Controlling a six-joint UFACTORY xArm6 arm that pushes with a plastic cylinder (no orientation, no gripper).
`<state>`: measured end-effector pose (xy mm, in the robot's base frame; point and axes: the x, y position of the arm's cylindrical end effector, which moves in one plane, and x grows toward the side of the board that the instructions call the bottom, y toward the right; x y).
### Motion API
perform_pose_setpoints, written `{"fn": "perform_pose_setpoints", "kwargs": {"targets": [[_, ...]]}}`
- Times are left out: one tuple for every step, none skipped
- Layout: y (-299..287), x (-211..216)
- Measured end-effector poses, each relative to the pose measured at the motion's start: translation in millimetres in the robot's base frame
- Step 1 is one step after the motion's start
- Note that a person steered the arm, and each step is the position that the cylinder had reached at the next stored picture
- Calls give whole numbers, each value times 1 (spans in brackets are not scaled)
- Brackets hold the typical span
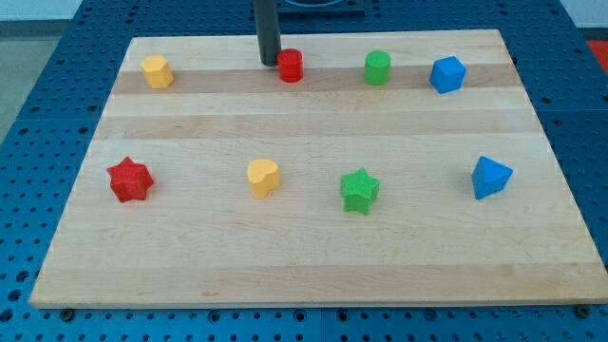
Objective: Move the red circle to the left of the green circle
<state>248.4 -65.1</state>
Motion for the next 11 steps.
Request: {"fn": "perform_pose_setpoints", "kwargs": {"targets": [[6, 0], [0, -3], [-10, 16], [-9, 21], [8, 21], [29, 21], [31, 21], [31, 18], [31, -31], [60, -54], [130, -25]]}}
